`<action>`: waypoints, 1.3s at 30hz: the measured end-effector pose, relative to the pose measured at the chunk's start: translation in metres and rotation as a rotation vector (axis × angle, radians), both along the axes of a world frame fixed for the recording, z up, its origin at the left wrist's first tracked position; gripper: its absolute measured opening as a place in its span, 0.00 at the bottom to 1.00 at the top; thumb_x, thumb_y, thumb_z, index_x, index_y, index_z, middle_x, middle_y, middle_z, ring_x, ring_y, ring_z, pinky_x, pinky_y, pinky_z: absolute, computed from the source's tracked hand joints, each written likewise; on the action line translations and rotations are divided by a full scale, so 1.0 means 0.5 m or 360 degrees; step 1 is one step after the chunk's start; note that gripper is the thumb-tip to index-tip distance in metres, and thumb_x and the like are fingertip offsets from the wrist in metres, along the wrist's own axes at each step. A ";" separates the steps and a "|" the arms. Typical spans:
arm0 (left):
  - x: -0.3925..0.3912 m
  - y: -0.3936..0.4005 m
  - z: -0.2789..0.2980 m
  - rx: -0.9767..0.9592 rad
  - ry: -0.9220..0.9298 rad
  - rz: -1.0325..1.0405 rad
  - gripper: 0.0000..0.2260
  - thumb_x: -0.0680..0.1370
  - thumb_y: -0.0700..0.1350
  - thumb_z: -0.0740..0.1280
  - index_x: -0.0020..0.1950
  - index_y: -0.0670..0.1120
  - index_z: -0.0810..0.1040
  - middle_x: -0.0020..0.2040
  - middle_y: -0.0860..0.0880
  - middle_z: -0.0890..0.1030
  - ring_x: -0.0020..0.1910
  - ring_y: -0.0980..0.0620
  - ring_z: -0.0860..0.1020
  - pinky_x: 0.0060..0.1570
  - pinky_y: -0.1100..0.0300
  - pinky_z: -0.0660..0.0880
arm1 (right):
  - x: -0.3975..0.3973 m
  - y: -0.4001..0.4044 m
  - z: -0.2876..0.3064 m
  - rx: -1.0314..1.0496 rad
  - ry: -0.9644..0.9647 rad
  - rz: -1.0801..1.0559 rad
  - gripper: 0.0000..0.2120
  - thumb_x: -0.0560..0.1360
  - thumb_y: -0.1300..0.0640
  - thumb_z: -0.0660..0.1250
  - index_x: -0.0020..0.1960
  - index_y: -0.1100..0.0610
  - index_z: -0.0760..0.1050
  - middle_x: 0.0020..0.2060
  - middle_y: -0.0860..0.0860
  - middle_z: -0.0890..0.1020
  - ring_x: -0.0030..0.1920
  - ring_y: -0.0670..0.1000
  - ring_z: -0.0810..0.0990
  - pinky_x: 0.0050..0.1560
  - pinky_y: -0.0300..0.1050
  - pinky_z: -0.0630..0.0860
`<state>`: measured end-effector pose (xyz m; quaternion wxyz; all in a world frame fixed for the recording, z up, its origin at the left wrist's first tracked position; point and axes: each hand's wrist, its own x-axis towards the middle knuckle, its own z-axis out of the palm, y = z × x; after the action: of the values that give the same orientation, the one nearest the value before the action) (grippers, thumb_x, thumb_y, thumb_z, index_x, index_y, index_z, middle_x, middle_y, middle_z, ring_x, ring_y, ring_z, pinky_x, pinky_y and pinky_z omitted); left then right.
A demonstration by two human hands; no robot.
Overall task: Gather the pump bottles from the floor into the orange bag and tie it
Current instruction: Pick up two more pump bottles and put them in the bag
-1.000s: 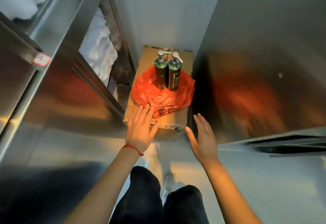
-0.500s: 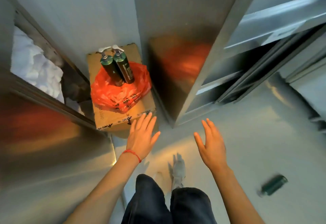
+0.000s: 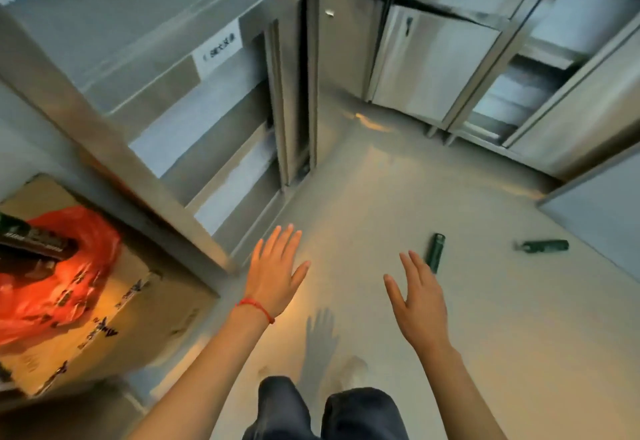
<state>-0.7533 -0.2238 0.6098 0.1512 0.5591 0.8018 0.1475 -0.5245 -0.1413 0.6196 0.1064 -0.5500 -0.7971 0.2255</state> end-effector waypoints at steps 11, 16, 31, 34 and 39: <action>0.255 0.292 0.010 0.0045 0.0018 -0.0400 0.24 0.78 0.52 0.59 0.71 0.45 0.61 0.73 0.44 0.63 0.73 0.45 0.57 0.70 0.48 0.54 | 0.303 0.164 0.007 -0.0060 -0.0039 -0.0477 0.25 0.77 0.48 0.59 0.70 0.58 0.63 0.71 0.56 0.66 0.72 0.55 0.62 0.70 0.49 0.58; 0.262 0.422 0.003 0.0068 0.0024 -0.0491 0.24 0.78 0.52 0.59 0.71 0.45 0.61 0.73 0.44 0.63 0.73 0.45 0.57 0.70 0.47 0.54 | 0.313 0.259 -0.008 -0.0076 -0.0020 -0.0555 0.25 0.77 0.48 0.59 0.70 0.58 0.63 0.71 0.55 0.66 0.71 0.55 0.62 0.70 0.48 0.59; 0.212 0.975 0.009 0.0023 0.0105 -0.1025 0.23 0.77 0.50 0.62 0.68 0.41 0.66 0.69 0.40 0.69 0.69 0.39 0.64 0.66 0.42 0.63 | 0.254 0.681 -0.017 -0.0048 0.0006 -0.0981 0.24 0.77 0.51 0.60 0.69 0.59 0.64 0.70 0.58 0.67 0.70 0.57 0.64 0.69 0.51 0.61; 0.256 1.063 -0.002 0.0038 0.0097 -0.1147 0.23 0.75 0.48 0.65 0.67 0.40 0.67 0.68 0.39 0.71 0.68 0.38 0.66 0.65 0.41 0.65 | 0.280 0.727 -0.023 -0.0054 0.0005 -0.1081 0.24 0.77 0.49 0.60 0.69 0.59 0.64 0.70 0.57 0.67 0.70 0.57 0.64 0.69 0.51 0.61; 0.369 1.209 -0.021 0.0008 0.0131 -0.1367 0.23 0.76 0.50 0.63 0.68 0.42 0.65 0.70 0.41 0.68 0.70 0.41 0.63 0.67 0.44 0.61 | 0.360 0.809 -0.045 -0.0109 -0.0007 -0.1242 0.24 0.77 0.49 0.60 0.70 0.58 0.64 0.71 0.56 0.66 0.71 0.56 0.64 0.69 0.50 0.60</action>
<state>-0.5687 0.3805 0.5993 0.1656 0.8478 0.5012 0.0506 -0.3443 0.2630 0.5973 0.1639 -0.8155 -0.5204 0.1932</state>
